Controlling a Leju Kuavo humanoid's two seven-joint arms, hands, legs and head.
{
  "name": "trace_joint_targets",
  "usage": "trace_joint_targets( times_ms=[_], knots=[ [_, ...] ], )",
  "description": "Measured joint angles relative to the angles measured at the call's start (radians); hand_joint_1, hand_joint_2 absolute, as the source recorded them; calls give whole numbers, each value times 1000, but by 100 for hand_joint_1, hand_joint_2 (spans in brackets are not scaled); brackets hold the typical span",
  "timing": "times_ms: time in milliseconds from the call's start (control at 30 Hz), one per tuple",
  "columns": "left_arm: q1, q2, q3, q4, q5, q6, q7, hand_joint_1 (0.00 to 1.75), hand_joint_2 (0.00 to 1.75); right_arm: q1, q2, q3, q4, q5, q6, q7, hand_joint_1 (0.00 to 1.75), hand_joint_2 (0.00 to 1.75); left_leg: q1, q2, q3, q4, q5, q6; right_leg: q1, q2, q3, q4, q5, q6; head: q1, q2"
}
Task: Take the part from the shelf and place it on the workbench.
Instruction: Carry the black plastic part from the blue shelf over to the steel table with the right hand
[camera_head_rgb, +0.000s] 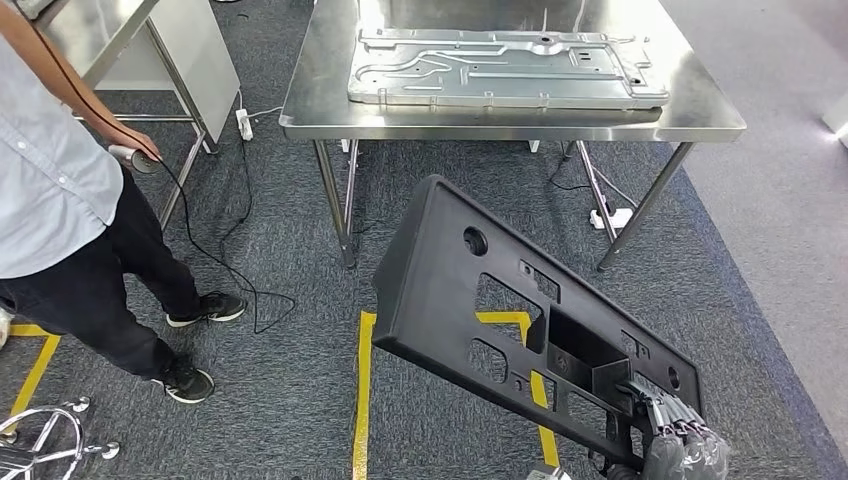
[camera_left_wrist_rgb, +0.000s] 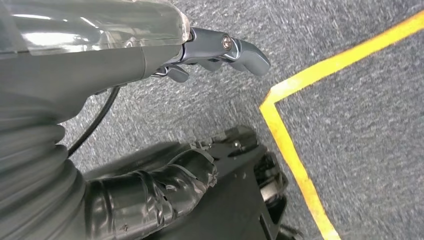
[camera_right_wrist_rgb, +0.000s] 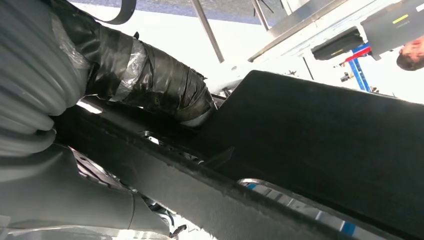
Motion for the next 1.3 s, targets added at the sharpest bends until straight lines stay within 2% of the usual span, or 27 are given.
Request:
trace_joint_targets(
  times_ms=[33,67,100,167,200,300,367,400,467,500,533,567,633,667,700,767,833,867,900,967,1000,1033,1067,1133,1167,1200,1300],
  knots=[
    [0,0,0,0,0,0,0,0,175,1,0,0,0,-1,0,-1,175,175,1,0,5,0,-4,-2,-4,-1,-5,-4,20,4,0,0],
    [1,0,0,0,0,0,0,0,175,1,0,0,0,-1,0,-4,175,175,3,0,12,1,-10,-6,-9,-4,11,-47,57,7,0,0],
    [1,0,0,0,-1,-1,0,0,175,0,0,0,0,-1,0,-6,175,175,4,0,20,2,-17,-11,-13,-7,40,-114,98,9,0,0],
    [0,0,0,0,-3,-2,0,0,175,-1,0,0,0,-1,0,-11,175,175,3,0,31,5,-33,-24,-12,-14,91,-223,138,7,0,0],
    [-1,0,0,0,-3,-2,0,0,175,-2,0,0,0,0,0,-13,175,175,2,1,33,5,-39,-31,-9,-15,102,-246,137,1,1,0],
    [-4,0,0,0,-7,-3,0,0,175,-3,0,-2,-1,3,0,-14,175,175,4,3,42,2,-50,-51,-4,-10,109,-253,123,-23,0,0],
    [-5,0,0,0,-9,-4,0,0,175,-4,0,-2,-3,4,0,-14,175,175,7,2,28,49,-76,-58,-4,-8,120,-259,118,-39,-1,0],
    [-5,0,1,0,-9,-5,0,0,175,-6,0,-2,-3,5,0,-14,175,175,8,0,-1,105,-100,-59,-3,-9,127,-261,114,-45,-2,0],
    [-3,0,1,0,-9,-5,0,0,175,-8,0,-2,-3,6,0,-14,175,175,8,-1,-87,247,-149,-58,4,-9,138,-261,103,-55,-3,0],
    [-1,0,1,0,-9,-5,0,0,175,-8,0,-2,-3,6,0,-14,175,175,7,-1,-123,296,-153,-56,8,-7,145,-261,96,-57,-3,0],
    [1,0,1,0,-9,-5,0,0,175,-8,0,-2,-3,6,0,-14,175,175,6,-1,-142,307,-135,-52,12,-4,154,-261,89,-59,-3,0],
    [3,0,1,0,-10,-5,0,0,175,-8,0,-2,-3,6,0,-14,175,175,3,-1,-142,278,-97,-45,16,-1,165,-261,82,-59,-3,0],
    [5,1,1,0,-10,-6,-1,0,175,-9,0,-2,-3,6,0,-14,175,175,-7,-3,-106,156,-7,-23,21,2,187,-262,65,-59,-1,0],
    [4,2,1,0,-10,-6,-1,0,175,-10,0,-2,-3,6,0,-14,175,175,-13,-4,-86,101,18,-13,22,3,194,-262,57,-56,0,0],
    [3,3,1,0,-10,-7,-2,0,175,-12,0,-2,-3,6,0,-14,175,175,-18,-5,-73,66,28,-5,21,3,198,-265,51,-51,1,0],
    [1,4,2,0,-10,-9,-3,0,175,-15,0,-2,-3,7,0,-13,175,175,-25,-5,-61,36,21,2,16,3,206,-264,54,-40,2,0],
    [3,4,2,0,-11,-10,-3,0,175,-17,0,-1,-3,8,0,-10,175,175,-21,-5,-37,12,22,9,13,0,210,-249,55,-31,2,0],
    [4,4,2,0,-11,-10,-3,0,175,-20,0,-1,-4,9,0,-10,175,175,-18,-5,-22,2,21,12,12,-1,199,-226,45,-26,2,0],
    [2,4,2,0,-11,-11,-3,0,175,-22,0,-1,-4,9,0,-9,175,175,-16,-5,-10,-5,20,15,10,-2,175,-185,27,-21,3,0],
    [-1,3,3,0,-11,-13,-3,0,175,-25,0,-1,-5,9,0,-7,175,175,-15,-6,3,-8,11,17,3,-3,99,-75,-16,-9,3,0],
    [-1,3,3,0,-11,-14,-3,0,175,-25,0,-1,-5,9,0,-6,175,175,-13,-6,10,-8,4,15,-3,-3,61,-32,-30,-3,3,0],
    [-1,3,3,0,-12,-15,-3,0,175,-25,-1,-1,-5,9,0,-5,175,175,-10,-6,20,-8,-5,11,-8,-3,37,-18,-27,3,3,0],
    [1,3,3,0,-12,-15,-3,0,175,-25,-1,-1,-5,9,0,-4,175,175,-6,-6,33,-7,-15,5,-13,-4,30,-37,-4,9,3,0],
    [4,3,3,0,-13,-15,-2,0,175,-26,-1,-1,-5,9,0,-4,175,175,2,-6,60,-6,-39,-10,-23,-9,51,-146,93,24,4,0],
    [3,3,3,0,-13,-15,-2,0,175,-26,-1,-1,-4,9,0,-3,175,175,4,-6,71,-4,-50,-18,-25,-12,61,-196,126,25,4,0],
    [2,3,4,0,-13,-15,-2,0,175,-27,-1,-1,-3,10,0,-2,175,175,5,-6,75,-3,-59,-26,-23,-16,67,-227,147,21,4,0],
    [-3,3,4,0,-15,-15,-3,0,175,-27,-2,-1,-3,10,0,3,175,175,5,-5,82,7,-67,-48,-17,-14,72,-234,144,-13,2,0]
  ],
)
